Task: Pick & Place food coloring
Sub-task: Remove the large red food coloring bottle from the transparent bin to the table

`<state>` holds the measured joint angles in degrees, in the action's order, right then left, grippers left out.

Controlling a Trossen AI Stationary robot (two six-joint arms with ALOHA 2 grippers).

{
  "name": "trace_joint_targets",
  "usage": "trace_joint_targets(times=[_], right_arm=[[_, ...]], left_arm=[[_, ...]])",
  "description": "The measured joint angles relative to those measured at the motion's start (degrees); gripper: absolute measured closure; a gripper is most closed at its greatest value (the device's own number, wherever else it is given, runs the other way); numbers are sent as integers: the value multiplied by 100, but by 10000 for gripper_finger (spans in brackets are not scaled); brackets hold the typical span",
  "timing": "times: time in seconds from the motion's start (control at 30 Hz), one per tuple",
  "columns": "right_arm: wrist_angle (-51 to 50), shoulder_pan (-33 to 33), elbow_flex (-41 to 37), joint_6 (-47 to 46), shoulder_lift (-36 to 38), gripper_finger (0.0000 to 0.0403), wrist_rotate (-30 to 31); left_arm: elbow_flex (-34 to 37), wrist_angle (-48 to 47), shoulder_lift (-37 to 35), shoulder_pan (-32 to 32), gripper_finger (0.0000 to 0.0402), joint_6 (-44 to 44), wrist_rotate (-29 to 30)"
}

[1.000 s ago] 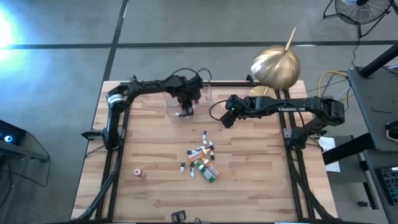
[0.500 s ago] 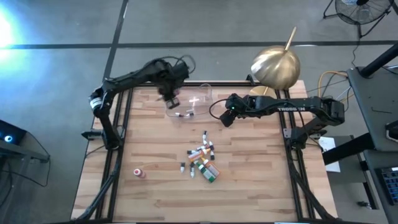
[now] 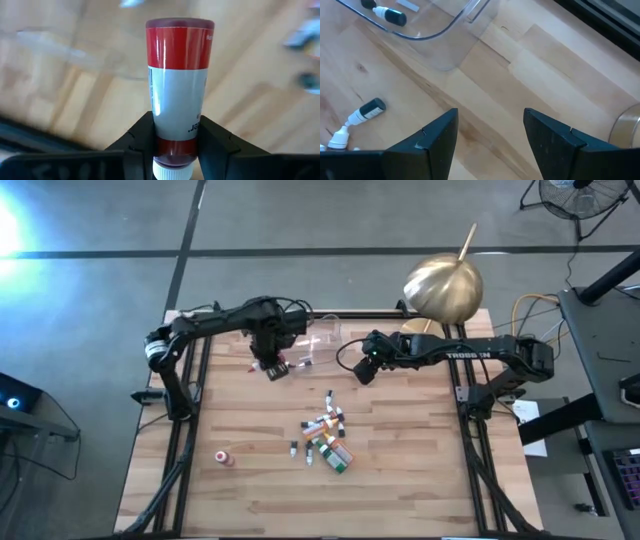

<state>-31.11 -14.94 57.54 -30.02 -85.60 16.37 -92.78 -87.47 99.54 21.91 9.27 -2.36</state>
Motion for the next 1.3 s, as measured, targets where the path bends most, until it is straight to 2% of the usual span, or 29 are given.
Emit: trace_joint_targets(times=[0.13, 0.27, 0.37, 0.6, 0.73, 0.87, 1.07, 1.3], right_arm=[[0, 4, 0, 1, 0, 184, -241], [-7, 4, 0, 0, 0, 184, -358], [-9, -13, 0, -127, 0, 184, -535], [-26, -35, -41, -457, 0, 184, -908], [-31, -35, -91, -455, 0, 184, -913], [-20, -35, -167, -455, 0, 184, -908], [-1, -35, -368, -586, 0, 184, -904], [-13, -33, -496, -603, 0, 184, -902]], left_arm=[[-81, -254, -69, -332, 309, 277, -1242], [301, -259, -63, -725, 310, 625, -1980], [833, -245, -64, -938, 311, 834, -2570], [2343, -257, -58, -1211, 311, 1155, -3495], [2795, -224, 76, -1241, 311, 1301, -3581], [2845, -229, 458, -1211, 311, 1323, -3511], [2430, -249, 1323, -1185, 311, 888, -3343], [1654, -249, 1670, -1250, 311, 877, -3032]])
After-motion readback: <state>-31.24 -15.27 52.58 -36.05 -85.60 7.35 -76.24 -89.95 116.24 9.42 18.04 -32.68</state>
